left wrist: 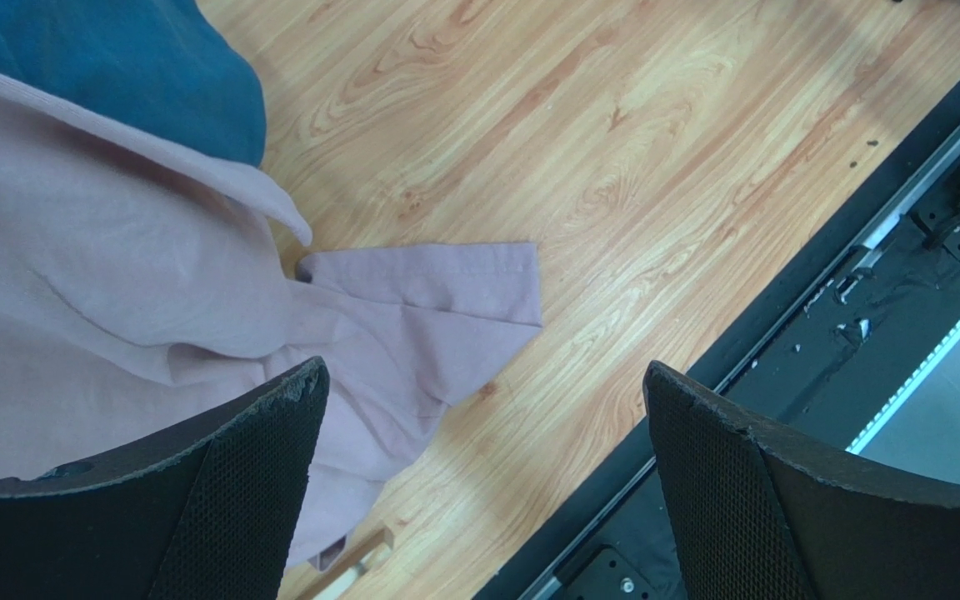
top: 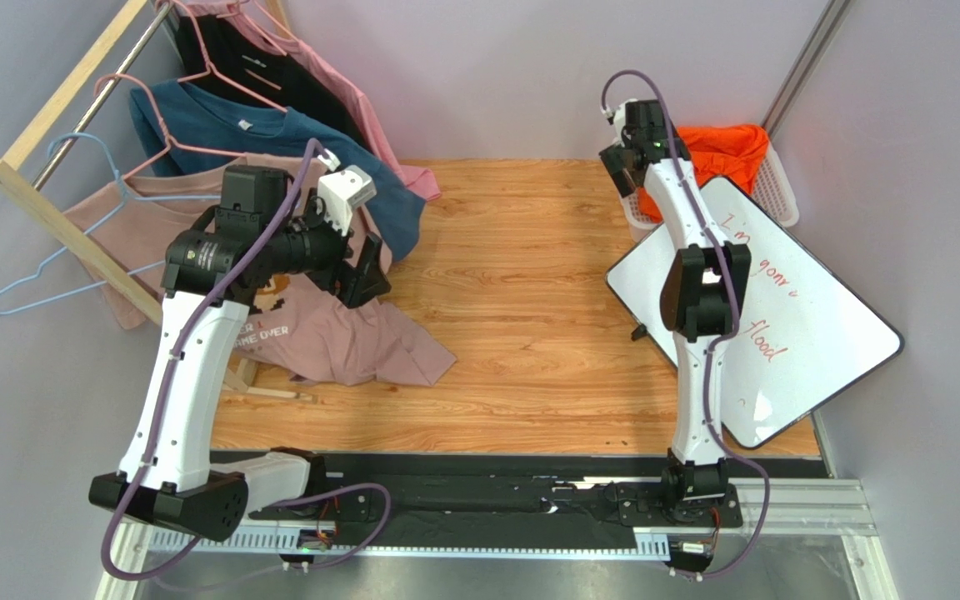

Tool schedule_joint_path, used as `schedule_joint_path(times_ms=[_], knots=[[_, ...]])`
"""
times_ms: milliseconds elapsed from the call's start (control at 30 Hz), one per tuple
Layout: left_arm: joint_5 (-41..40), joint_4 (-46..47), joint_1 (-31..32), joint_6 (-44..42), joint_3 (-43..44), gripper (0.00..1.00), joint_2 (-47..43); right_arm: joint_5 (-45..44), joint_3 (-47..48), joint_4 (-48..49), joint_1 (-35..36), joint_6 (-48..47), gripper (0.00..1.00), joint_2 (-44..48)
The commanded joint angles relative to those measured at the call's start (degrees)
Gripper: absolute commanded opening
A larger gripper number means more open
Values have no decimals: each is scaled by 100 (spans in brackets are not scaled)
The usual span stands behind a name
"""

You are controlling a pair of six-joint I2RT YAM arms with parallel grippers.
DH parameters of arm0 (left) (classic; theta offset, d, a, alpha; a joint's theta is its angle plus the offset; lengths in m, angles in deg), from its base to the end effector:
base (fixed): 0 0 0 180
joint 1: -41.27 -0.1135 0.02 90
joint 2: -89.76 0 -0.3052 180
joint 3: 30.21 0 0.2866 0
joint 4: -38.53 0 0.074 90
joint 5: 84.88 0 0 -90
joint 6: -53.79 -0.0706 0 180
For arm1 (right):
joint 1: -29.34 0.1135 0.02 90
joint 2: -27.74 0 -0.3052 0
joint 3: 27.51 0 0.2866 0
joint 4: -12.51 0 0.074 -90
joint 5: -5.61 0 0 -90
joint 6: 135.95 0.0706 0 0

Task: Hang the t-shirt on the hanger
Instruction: Pick up the T-shirt and place it in the bin.

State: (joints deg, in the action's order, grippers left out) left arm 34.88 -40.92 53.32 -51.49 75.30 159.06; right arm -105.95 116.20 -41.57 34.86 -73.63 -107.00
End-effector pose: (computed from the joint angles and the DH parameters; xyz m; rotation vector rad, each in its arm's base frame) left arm 0.2293 -0.0848 0.4756 0.7843 2.1297 -0.5714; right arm 0.6161 0.0335 0.2760 -0.4983 2.3236 -0.6307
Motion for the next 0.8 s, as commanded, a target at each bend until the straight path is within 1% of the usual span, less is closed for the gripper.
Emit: schedule_joint_path(times_ms=[0, 167, 333, 633, 733, 767], knots=[[39, 172, 34, -123, -79, 99, -4, -858, 521, 903, 11, -782, 100, -525], [21, 225, 25, -132, -211, 99, 14, -885, 399, 1351, -16, -1133, 100, -835], [56, 277, 34, -62, -325, 99, 66, -736, 486, 1484, -77, -1240, 97, -1168], [179, 374, 34, 52, -395, 99, 286, -121, 486, 1555, -218, -1240, 93, -1564], [223, 435, 34, 96, -439, 99, 356, 239, 407, 1458, -235, -1143, 91, -1591], [241, 444, 34, 114, -439, 99, 374, 449, 416, 1405, -235, -1134, 90, -1617]])
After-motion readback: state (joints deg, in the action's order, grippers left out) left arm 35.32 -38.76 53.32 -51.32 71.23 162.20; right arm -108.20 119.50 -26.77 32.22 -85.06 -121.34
